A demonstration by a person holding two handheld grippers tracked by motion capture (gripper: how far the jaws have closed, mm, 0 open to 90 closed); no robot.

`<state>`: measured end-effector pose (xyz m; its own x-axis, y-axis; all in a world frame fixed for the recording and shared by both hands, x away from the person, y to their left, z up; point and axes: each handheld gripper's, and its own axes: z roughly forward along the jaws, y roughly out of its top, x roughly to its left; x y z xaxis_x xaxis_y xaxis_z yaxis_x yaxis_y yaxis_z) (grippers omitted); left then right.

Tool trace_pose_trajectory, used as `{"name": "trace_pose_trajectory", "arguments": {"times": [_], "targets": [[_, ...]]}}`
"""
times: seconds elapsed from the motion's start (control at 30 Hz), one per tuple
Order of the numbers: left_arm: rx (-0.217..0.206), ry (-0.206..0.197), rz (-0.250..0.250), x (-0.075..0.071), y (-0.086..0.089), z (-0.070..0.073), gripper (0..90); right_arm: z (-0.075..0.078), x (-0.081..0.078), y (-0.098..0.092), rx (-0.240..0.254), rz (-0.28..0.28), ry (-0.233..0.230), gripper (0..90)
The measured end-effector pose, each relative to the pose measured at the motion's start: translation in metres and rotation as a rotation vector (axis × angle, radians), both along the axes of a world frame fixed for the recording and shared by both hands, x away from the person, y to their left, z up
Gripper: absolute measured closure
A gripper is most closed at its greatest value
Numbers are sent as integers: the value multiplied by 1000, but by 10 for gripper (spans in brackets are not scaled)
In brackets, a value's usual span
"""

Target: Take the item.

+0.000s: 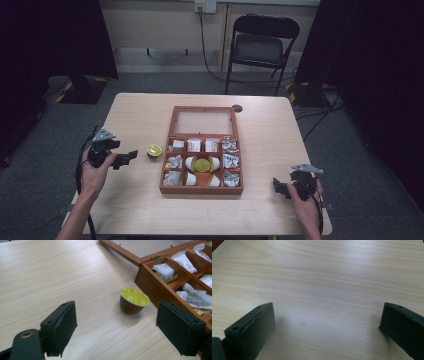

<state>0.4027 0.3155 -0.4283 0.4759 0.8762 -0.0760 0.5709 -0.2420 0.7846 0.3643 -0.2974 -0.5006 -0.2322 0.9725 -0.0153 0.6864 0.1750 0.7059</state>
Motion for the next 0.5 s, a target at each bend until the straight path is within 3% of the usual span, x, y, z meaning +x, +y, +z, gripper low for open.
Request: {"name": "trace_pose_trajectory", "arguments": {"times": [0.23, 0.5], "targets": [[4, -4, 34, -10, 22, -6, 171, 0, 0, 0, 0, 0, 0, 0], [18, 31, 94, -11, 40, -19, 172, 0, 0, 0, 0, 0, 0, 0]]}}
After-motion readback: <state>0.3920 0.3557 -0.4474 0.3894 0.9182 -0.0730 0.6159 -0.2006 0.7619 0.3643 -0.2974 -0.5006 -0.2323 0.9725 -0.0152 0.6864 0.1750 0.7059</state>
